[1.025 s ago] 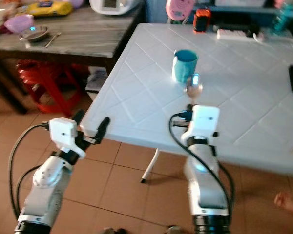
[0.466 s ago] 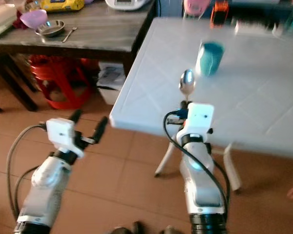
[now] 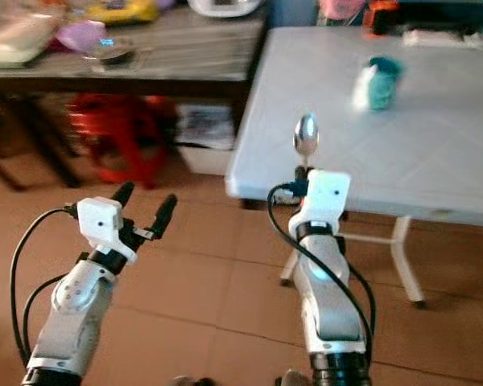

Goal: Setting the table

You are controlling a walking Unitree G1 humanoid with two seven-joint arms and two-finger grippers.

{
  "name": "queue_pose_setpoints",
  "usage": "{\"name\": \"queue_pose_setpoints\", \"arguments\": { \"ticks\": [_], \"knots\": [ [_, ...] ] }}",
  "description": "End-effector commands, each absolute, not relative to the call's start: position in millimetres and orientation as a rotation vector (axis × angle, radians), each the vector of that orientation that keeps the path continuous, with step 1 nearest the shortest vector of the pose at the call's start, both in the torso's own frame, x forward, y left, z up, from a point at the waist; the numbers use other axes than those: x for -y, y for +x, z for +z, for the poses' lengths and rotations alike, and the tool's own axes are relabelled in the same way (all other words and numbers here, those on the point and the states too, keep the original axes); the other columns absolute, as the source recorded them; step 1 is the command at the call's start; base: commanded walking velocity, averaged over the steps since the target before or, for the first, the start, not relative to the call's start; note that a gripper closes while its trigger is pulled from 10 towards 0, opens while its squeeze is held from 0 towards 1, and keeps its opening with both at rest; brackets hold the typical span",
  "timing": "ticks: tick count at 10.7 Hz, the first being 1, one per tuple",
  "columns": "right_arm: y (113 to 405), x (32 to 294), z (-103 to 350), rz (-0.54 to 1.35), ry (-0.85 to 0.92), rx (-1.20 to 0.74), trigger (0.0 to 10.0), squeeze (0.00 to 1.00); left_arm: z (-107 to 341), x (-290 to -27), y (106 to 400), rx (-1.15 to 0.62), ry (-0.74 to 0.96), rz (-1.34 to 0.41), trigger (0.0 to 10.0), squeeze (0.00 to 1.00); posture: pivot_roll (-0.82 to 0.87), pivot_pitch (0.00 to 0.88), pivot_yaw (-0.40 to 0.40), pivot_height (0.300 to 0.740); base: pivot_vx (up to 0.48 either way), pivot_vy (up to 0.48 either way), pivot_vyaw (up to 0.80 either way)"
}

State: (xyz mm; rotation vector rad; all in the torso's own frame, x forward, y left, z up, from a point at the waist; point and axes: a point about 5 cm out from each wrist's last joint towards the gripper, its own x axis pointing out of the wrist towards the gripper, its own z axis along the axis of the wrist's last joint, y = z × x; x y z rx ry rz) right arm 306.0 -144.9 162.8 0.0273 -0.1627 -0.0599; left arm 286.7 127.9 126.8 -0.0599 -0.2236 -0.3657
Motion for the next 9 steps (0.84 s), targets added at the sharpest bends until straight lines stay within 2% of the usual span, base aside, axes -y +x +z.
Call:
{"name": "queue_pose_setpoints", "arguments": {
  "ticks": [1, 4, 8, 9],
  "knots": [
    [305.8, 146.8, 167.3, -0.073, 0.030, 0.184, 10.0, 0.00, 126.8, -129.1, 286.9, 0.222, -0.033, -0.372, 10.0, 0.00, -0.08, 0.153, 0.110, 0.740, 0.000, 0.405, 0.00],
    [305.6, 147.6, 167.3, -0.076, 0.026, 0.189, 10.0, 0.00, 126.2, -127.6, 287.4, 0.220, -0.037, -0.371, 10.0, 0.00, -0.08, 0.152, 0.108, 0.740, 0.000, 0.436, 0.00],
    [306.7, 147.9, 168.6, -0.064, 0.011, 0.194, 10.0, 0.00, 130.7, -129.1, 287.5, 0.262, -0.020, -0.371, 10.0, 0.00, -0.09, 0.144, 0.100, 0.740, 0.000, 0.000, 0.00],
    [307.2, 148.3, 169.2, -0.062, 0.007, 0.196, 10.0, 0.00, 131.4, -129.4, 287.8, 0.265, -0.026, -0.376, 10.0, 0.00, -0.08, 0.144, 0.097, 0.740, 0.000, -0.240, 0.00]
  ]
}}
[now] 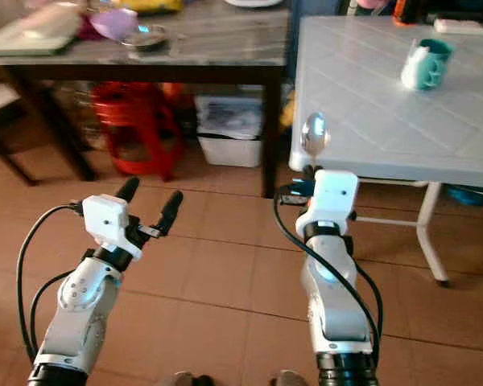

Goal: Setting the table

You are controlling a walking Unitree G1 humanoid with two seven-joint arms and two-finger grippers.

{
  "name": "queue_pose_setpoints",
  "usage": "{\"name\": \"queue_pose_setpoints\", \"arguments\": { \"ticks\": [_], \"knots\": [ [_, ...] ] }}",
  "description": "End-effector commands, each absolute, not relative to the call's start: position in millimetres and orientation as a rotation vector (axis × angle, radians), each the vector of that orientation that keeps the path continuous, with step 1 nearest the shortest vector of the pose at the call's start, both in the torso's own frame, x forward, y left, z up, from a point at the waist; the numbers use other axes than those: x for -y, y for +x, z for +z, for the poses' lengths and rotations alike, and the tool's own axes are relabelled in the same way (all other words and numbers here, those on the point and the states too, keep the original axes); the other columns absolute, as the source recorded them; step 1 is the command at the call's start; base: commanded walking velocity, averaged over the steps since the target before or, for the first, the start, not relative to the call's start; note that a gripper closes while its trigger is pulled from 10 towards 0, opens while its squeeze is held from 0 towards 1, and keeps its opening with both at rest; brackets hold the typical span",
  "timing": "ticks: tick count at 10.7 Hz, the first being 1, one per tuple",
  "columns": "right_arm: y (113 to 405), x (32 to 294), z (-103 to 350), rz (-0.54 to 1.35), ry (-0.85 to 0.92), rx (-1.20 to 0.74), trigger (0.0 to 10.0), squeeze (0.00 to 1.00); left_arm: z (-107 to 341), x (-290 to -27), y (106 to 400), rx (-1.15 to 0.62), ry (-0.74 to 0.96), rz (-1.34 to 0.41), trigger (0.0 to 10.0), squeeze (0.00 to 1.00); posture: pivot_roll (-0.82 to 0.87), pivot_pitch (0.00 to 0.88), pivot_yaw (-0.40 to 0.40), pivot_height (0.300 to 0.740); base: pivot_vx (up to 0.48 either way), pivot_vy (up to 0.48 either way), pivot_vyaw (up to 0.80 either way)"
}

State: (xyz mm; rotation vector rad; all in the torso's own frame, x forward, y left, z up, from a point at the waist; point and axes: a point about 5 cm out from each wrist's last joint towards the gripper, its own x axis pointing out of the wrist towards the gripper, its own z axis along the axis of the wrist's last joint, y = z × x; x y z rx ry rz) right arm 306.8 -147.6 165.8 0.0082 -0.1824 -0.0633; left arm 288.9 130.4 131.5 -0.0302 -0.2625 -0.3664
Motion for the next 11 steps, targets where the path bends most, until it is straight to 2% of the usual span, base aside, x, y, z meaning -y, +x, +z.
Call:
{"name": "queue_pose_setpoints", "arguments": {
  "ticks": [1, 11],
  "knots": [
    [308.0, 148.5, 169.4, -0.060, 0.006, 0.196, 10.0, 0.00, 131.5, -128.4, 287.9, 0.267, -0.034, -0.384, 10.0, 0.00, -0.08, 0.153, 0.099, 0.740, 0.289, -0.240, 0.00],
    [306.9, 141.1, 166.7, -0.037, 0.013, 0.201, 10.0, 0.00, 129.3, -124.3, 287.4, 0.270, -0.040, -0.429, 10.0, 0.00, -0.09, 0.122, 0.104, 0.740, 0.382, 0.000, 0.00]
  ]
}}
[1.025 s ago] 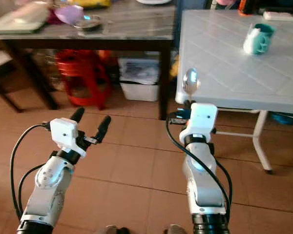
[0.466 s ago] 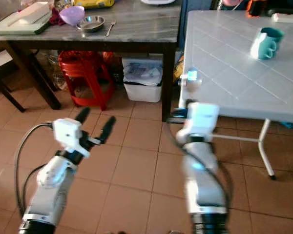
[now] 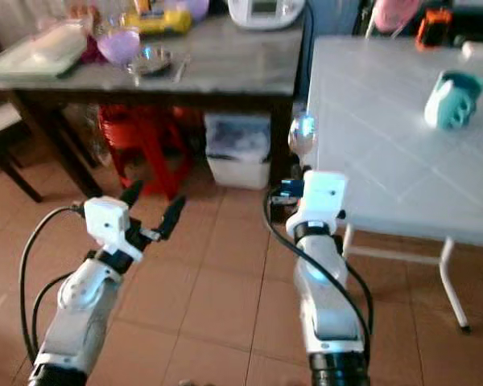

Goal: Setting the table

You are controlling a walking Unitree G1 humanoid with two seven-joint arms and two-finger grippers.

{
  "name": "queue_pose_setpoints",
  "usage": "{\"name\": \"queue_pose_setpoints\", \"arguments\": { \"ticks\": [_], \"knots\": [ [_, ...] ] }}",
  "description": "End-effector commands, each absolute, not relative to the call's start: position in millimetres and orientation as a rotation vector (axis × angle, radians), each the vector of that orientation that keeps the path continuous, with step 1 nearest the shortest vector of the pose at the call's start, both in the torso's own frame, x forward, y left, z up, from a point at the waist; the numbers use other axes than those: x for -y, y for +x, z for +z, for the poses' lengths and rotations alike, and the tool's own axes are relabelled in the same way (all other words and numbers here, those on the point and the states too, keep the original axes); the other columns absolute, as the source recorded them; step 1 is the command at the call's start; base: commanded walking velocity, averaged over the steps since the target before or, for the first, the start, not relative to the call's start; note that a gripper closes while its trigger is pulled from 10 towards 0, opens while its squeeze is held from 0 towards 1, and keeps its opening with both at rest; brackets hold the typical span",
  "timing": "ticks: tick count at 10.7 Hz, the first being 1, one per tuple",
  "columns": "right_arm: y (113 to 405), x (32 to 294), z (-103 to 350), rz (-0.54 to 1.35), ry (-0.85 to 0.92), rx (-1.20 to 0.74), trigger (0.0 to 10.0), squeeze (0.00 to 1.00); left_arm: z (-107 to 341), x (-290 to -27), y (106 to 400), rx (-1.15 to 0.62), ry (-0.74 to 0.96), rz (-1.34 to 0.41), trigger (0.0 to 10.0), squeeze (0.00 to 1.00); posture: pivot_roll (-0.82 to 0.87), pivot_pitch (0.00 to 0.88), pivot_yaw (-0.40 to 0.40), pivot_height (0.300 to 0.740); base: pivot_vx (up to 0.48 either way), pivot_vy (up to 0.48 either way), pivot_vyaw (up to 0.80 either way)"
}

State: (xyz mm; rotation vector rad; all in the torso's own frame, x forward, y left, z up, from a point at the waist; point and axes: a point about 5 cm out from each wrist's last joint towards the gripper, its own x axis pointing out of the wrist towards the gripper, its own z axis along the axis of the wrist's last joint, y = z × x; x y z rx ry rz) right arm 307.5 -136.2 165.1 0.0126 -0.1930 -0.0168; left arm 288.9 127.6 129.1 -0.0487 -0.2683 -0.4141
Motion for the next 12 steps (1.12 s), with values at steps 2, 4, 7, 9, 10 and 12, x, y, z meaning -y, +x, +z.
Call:
{"name": "queue_pose_setpoints", "arguments": {
  "ticks": [2, 4, 7, 9, 10, 12],
  "knots": [
    [307.4, 141.3, 166.4, -0.041, 0.017, 0.201, 10.0, 0.00, 126.3, -127.2, 289.5, 0.242, -0.063, -0.372, 10.0, 0.00, -0.09, 0.124, 0.105, 0.740, 0.122, 0.000, 0.00],
    [307.5, 142.1, 166.1, -0.047, 0.017, 0.200, 10.0, 0.00, 126.3, -125.4, 289.3, 0.242, -0.064, -0.388, 10.0, 0.00, -0.09, 0.124, 0.105, 0.740, 0.000, 0.000, 0.00],
    [308.3, 143.8, 164.6, -0.057, 0.035, 0.191, 10.0, 0.00, 127.0, -122.9, 290.6, 0.241, -0.066, -0.398, 10.0, 0.00, -0.09, 0.124, 0.109, 0.740, 0.000, 0.224, 0.00],
    [307.9, 144.9, 164.0, -0.061, 0.037, 0.187, 10.0, 0.00, 127.4, -122.2, 290.7, 0.244, -0.064, -0.401, 10.0, 0.00, -0.09, 0.127, 0.109, 0.740, 0.000, 0.480, -0.21],
    [307.9, 144.9, 163.8, -0.061, 0.038, 0.186, 10.0, 0.00, 127.1, -121.8, 290.3, 0.243, -0.065, -0.403, 10.0, 0.00, -0.09, 0.127, 0.110, 0.740, 0.000, 0.480, -0.42],
    [308.2, 143.6, 164.2, -0.056, 0.040, 0.188, 10.0, 0.00, 127.0, -121.5, 290.6, 0.243, -0.064, -0.403, 10.0, 0.00, -0.09, 0.124, 0.109, 0.740, 0.000, 0.480, -0.20]
  ]
}}
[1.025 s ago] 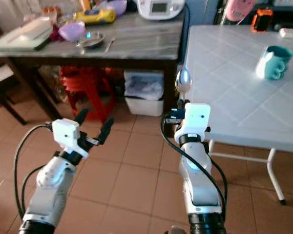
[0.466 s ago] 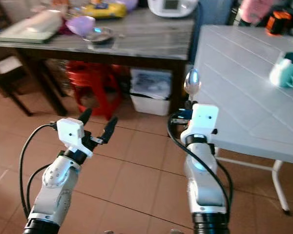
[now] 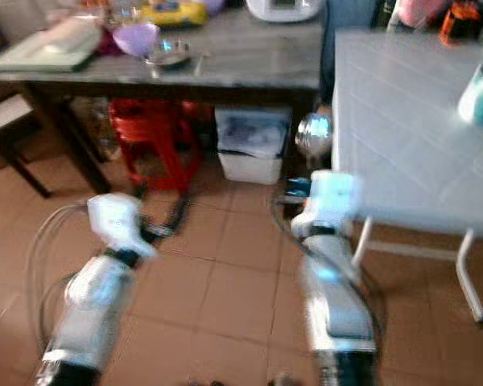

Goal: Setting the table

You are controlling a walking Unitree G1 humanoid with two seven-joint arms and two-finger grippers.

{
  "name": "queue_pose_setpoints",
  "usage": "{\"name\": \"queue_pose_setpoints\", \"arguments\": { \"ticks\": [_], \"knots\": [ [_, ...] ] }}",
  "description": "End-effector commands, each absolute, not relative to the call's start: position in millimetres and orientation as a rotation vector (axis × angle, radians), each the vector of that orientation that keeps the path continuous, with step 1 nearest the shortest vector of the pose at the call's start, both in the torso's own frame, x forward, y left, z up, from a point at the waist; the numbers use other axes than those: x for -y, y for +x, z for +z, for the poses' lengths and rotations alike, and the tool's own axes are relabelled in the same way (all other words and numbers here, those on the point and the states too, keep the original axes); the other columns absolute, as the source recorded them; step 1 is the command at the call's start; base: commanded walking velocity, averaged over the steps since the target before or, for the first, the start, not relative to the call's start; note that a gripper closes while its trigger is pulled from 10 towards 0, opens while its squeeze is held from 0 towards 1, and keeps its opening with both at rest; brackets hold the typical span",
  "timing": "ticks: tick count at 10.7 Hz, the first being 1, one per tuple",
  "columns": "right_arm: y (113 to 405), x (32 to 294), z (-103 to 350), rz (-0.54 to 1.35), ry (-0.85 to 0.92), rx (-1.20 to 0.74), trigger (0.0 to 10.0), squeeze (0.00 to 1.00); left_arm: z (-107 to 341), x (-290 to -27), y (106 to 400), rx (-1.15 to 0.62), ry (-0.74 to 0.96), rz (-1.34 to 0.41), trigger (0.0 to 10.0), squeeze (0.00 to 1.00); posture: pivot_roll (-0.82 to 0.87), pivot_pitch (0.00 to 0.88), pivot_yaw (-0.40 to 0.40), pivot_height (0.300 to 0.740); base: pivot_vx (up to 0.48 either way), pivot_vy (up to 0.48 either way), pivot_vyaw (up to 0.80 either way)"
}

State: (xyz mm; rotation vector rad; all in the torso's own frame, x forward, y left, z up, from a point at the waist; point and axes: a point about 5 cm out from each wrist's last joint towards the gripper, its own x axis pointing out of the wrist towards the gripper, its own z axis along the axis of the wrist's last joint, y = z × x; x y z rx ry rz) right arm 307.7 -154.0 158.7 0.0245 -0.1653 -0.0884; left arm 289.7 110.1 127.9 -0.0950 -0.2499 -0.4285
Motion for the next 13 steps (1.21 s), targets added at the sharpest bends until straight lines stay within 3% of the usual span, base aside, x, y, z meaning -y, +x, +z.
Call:
{"name": "queue_pose_setpoints", "arguments": {
  "ticks": [1, 7, 9, 13],
  "knots": [
    [308.3, 143.5, 164.1, -0.056, 0.041, 0.188, 10.0, 0.00, 127.0, -121.4, 290.6, 0.244, -0.064, -0.403, 10.0, 0.00, -0.09, 0.124, 0.107, 0.740, 0.000, 0.480, 0.00],
    [308.5, 143.6, 165.5, -0.054, 0.040, 0.195, 10.0, 0.00, 126.6, -117.8, 290.5, 0.244, -0.069, -0.403, 10.0, 0.00, -0.10, 0.126, 0.107, 0.740, 0.000, 0.480, 0.00],
    [308.0, 143.9, 164.9, -0.055, 0.038, 0.194, 10.0, 0.00, 127.9, -117.4, 290.6, 0.253, -0.081, -0.386, 10.0, 0.00, -0.10, 0.127, 0.106, 0.740, 0.000, 0.000, 0.00],
    [307.9, 144.8, 164.9, -0.053, 0.029, 0.195, 10.0, 0.00, 129.5, -119.7, 287.7, 0.267, -0.079, -0.422, 10.0, 0.00, -0.09, 0.124, 0.102, 0.740, 0.431, 0.000, 0.00]
  ]
}}
